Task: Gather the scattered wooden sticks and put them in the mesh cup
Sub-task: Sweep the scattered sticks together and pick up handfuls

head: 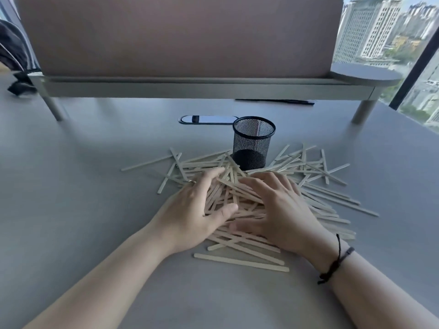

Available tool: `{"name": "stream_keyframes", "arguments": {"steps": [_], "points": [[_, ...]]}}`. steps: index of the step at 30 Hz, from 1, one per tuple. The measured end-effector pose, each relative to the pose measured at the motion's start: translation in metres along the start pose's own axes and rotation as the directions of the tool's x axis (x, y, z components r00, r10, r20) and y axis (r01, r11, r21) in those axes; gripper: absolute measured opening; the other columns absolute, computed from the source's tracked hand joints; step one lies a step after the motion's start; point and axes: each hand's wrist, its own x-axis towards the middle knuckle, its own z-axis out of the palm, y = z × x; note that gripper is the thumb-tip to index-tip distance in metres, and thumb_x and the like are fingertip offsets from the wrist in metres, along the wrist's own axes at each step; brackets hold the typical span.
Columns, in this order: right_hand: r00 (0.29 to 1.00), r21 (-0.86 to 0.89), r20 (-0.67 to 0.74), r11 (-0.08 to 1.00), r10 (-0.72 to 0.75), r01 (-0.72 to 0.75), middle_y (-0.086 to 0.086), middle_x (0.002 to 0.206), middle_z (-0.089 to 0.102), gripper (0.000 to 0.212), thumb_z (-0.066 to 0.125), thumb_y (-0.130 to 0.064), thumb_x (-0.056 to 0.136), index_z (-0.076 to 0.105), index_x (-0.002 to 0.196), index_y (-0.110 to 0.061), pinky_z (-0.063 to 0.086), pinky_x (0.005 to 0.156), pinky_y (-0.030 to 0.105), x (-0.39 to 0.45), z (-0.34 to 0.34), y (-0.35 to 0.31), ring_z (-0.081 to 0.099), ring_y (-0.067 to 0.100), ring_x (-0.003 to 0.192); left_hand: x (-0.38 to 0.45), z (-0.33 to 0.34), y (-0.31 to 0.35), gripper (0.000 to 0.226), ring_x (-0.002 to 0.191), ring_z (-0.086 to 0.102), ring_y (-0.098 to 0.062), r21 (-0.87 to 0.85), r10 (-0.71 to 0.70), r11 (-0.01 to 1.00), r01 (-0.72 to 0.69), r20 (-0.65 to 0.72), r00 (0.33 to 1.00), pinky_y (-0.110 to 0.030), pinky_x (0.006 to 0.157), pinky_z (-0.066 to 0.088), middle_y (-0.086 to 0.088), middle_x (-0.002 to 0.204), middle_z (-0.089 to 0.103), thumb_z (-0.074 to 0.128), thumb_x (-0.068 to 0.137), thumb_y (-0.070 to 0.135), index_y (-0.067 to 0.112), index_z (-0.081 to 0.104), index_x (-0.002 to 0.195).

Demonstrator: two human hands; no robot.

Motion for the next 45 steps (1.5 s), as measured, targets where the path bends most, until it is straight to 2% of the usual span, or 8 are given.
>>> {"name": "stream_keyframes", "arguments": {"steps": [7, 14, 20, 24, 30, 34, 38, 45], "points": [[0.998, 0.021, -0.010, 0.998, 0.065, -0.065, -0.019, 0.125, 0.053, 0.088, 0.053, -0.088, 0.064, 0.044, 0.138, -0.043, 0.030, 0.105, 0.030, 0.003, 0.001, 0.003, 0.041, 0.009, 0.123, -0.002, -0.004, 0.001, 0.122, 0.146, 0.019, 0.004, 0.080, 0.017, 0.996, -0.032, 0.182, 0.983, -0.017, 0.113, 0.020, 0.026, 0.161, 0.016, 0.073, 0.060, 0.082, 0.052, -0.001, 0.153], [0.995, 0.059, -0.057, 0.995, 0.083, -0.079, -0.022, 0.106, 0.055, 0.070, 0.050, -0.085, 0.066, 0.060, 0.121, -0.043, 0.036, 0.099, 0.035, 0.009, 0.004, 0.014, 0.051, 0.010, 0.111, -0.003, 0.001, -0.001, 0.125, 0.153, 0.008, -0.002, 0.106, -0.015, 0.994, -0.006, 0.191, 0.981, -0.032, 0.122, 0.020, 0.022, 0.167, -0.001, 0.068, 0.056, 0.089, 0.053, -0.001, 0.154], [0.993, 0.011, -0.112, 1.000, 0.031, -0.030, -0.014, 0.087, 0.056, 0.051, 0.054, -0.079, 0.074, 0.067, 0.094, -0.034, 0.034, 0.086, 0.032, 0.018, 0.007, 0.015, 0.054, 0.011, 0.087, 0.001, 0.005, -0.005, 0.092, 0.148, 0.029, -0.009, 0.138, -0.014, 0.990, 0.006, 0.058, 0.998, -0.027, 0.118, 0.027, 0.015, 0.162, 0.028, 0.058, 0.080, 0.076, 0.036, 0.026, 0.156], [0.981, -0.052, -0.190, 0.998, -0.049, 0.040, -0.007, 0.075, 0.059, 0.043, 0.061, -0.067, 0.082, 0.052, 0.073, -0.026, 0.035, 0.072, 0.031, 0.023, 0.008, 0.011, 0.053, 0.020, 0.069, 0.000, 0.004, -0.007, 0.084, 0.139, 0.042, -0.010, 0.121, -0.003, 0.993, 0.000, 0.024, 1.000, -0.029, 0.114, 0.035, 0.011, 0.149, 0.050, 0.060, 0.084, 0.070, 0.036, 0.030, 0.155], [0.929, -0.142, -0.341, 0.985, -0.145, 0.101, 0.002, 0.050, 0.058, 0.054, 0.053, -0.070, 0.081, 0.033, 0.065, -0.023, 0.027, 0.060, 0.028, 0.022, 0.009, 0.010, 0.058, 0.034, 0.051, 0.000, 0.002, -0.005, 0.110, 0.142, 0.039, -0.018, 0.096, -0.033, 0.995, 0.030, 0.035, 0.999, -0.033, 0.116, 0.032, 0.004, 0.155, 0.045, 0.068, 0.069, 0.079, 0.038, 0.017, 0.158], [0.922, -0.090, -0.352, 0.987, -0.160, 0.137, 0.000, 0.057, 0.058, 0.057, 0.045, -0.076, 0.082, 0.032, 0.067, -0.023, 0.033, 0.047, 0.029, 0.020, 0.007, 0.011, 0.059, 0.032, 0.054, 0.001, 0.005, -0.006, 0.130, 0.145, 0.035, -0.015, 0.059, -0.025, 0.998, 0.024, 0.009, 1.000, -0.035, 0.119, 0.030, 0.006, 0.161, 0.034, 0.070, 0.057, 0.086, 0.039, 0.003, 0.159], [0.902, -0.054, -0.391, 0.983, -0.181, 0.174, -0.008, 0.062, 0.041, 0.059, 0.052, -0.077, 0.077, 0.030, 0.066, -0.024, 0.037, 0.042, 0.032, 0.018, 0.003, 0.012, 0.053, 0.026, 0.052, 0.000, 0.007, -0.007, 0.123, 0.135, 0.048, -0.012, 0.015, -0.042, 0.999, 0.043, -0.059, 0.997, -0.029, 0.112, 0.037, 0.009, 0.156, 0.040, 0.072, 0.065, 0.078, 0.042, -0.001, 0.157], [0.901, -0.049, -0.396, 0.984, -0.178, 0.173, -0.004, 0.074, 0.048, 0.052, 0.066, -0.061, 0.077, 0.029, 0.067, -0.026, 0.038, 0.042, 0.031, 0.020, 0.001, 0.018, 0.050, 0.029, 0.052, 0.003, 0.006, -0.006, 0.092, 0.121, 0.058, -0.014, 0.081, 0.002, 0.997, 0.007, -0.101, 0.995, -0.031, 0.103, 0.045, 0.008, 0.134, 0.062, 0.067, 0.073, 0.074, 0.034, 0.039, 0.151]]}}
